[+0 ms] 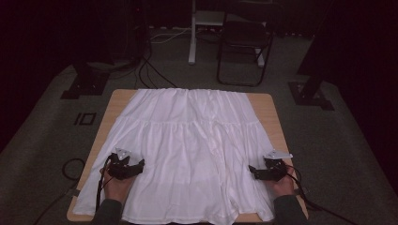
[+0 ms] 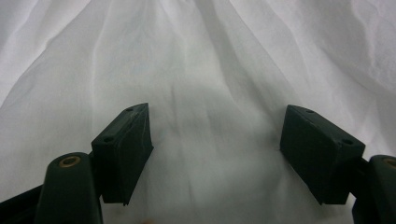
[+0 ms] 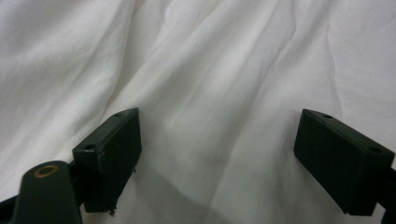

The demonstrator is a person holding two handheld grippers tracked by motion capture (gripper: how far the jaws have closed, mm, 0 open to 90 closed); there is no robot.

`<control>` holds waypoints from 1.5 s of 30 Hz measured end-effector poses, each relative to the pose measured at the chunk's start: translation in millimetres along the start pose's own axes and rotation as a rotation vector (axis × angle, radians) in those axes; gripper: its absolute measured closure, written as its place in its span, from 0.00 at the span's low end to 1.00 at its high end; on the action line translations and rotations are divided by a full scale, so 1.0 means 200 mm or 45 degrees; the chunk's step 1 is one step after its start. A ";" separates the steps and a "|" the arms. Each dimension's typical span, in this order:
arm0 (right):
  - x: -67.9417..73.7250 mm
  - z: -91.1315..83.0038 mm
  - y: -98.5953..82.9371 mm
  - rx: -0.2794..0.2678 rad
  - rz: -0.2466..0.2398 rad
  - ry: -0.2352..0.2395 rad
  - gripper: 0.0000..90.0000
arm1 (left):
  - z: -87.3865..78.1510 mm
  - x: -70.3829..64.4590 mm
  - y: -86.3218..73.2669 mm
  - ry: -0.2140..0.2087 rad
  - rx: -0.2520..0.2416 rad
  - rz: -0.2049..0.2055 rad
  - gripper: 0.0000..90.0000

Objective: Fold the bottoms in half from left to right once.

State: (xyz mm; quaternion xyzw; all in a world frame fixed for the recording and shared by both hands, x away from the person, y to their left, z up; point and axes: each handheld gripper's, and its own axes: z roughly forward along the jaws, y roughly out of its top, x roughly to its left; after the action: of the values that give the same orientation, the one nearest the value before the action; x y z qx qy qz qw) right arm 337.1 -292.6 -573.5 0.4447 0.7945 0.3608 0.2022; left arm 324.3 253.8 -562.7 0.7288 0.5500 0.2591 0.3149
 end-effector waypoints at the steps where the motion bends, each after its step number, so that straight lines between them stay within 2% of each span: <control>1: 0.00 0.00 0.00 0.000 0.000 -0.001 0.16 | 0.00 0.00 0.00 -0.001 -0.001 0.002 0.28; 4: 0.00 0.00 0.00 0.000 0.001 -0.001 0.16 | -0.03 0.00 0.00 -0.042 -0.029 0.017 0.35; 6: 0.00 0.00 0.00 0.000 0.001 -0.001 0.16 | -0.10 0.01 0.02 -0.083 -0.093 0.035 0.33; 7: 0.00 0.00 0.00 0.000 0.001 -0.001 0.16 | -0.13 0.02 0.02 -0.092 -0.118 0.026 0.32; 9: 0.00 0.00 0.00 0.000 0.000 -0.001 0.16 | -0.15 0.03 0.03 -0.094 -0.126 0.021 0.32; 10: 0.00 0.00 0.00 0.000 0.000 -0.001 0.16 | -0.19 0.08 0.03 -0.089 -0.133 0.001 0.32; 12: 0.00 0.00 0.00 0.000 0.000 -0.001 0.16 | -0.22 0.13 0.02 -0.046 -0.123 -0.009 0.31; 16: 0.00 0.00 0.00 0.000 0.001 -0.001 0.16 | -0.27 0.25 0.01 0.001 -0.117 -0.060 0.25; 17: 0.00 0.00 0.00 0.000 0.001 -0.001 0.16 | -0.28 0.28 0.01 0.022 -0.113 -0.066 0.20; 19: 0.00 0.00 0.00 0.000 0.000 -0.001 0.16 | -0.30 0.32 -0.01 0.091 -0.107 -0.076 0.18; 22: 0.00 0.00 0.00 0.000 0.001 -0.001 0.16 | -0.29 0.39 -0.04 0.153 -0.062 -0.105 0.15; 23: 0.00 0.00 0.00 0.000 0.000 -0.001 0.16 | -0.28 0.41 -0.05 0.150 -0.049 -0.120 0.14; 25: 0.00 0.00 0.00 0.000 0.000 -0.001 0.16 | -0.26 0.44 -0.08 0.186 -0.018 -0.145 0.12; 28: 0.00 0.00 0.00 0.000 0.001 -0.002 0.16 | -0.24 0.48 -0.11 0.208 0.029 -0.165 0.12; 29: 0.00 0.00 0.00 0.000 0.000 -0.001 0.16 | -0.23 0.49 -0.12 0.186 0.038 -0.180 0.12; 30: 0.00 0.00 0.00 0.000 0.000 -0.001 0.16 | -0.23 0.49 -0.13 0.159 0.045 -0.199 0.12; 32: 0.00 0.00 0.00 0.000 0.000 -0.001 0.16 | -0.22 0.49 -0.14 0.136 0.065 -0.205 0.11; 37: 0.00 0.00 0.00 0.001 0.000 -0.001 0.16 | -0.20 0.43 -0.17 0.126 0.126 -0.146 0.11; 45: 0.00 0.00 0.00 0.000 0.000 -0.001 0.16 | -0.20 0.36 -0.17 0.072 0.135 -0.091 0.10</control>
State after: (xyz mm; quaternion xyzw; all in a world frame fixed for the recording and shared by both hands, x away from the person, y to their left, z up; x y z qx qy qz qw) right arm 336.7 -292.5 -573.6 0.4450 0.7943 0.3606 0.2026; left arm 292.1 336.8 -558.1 0.7167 0.5974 0.2387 0.2692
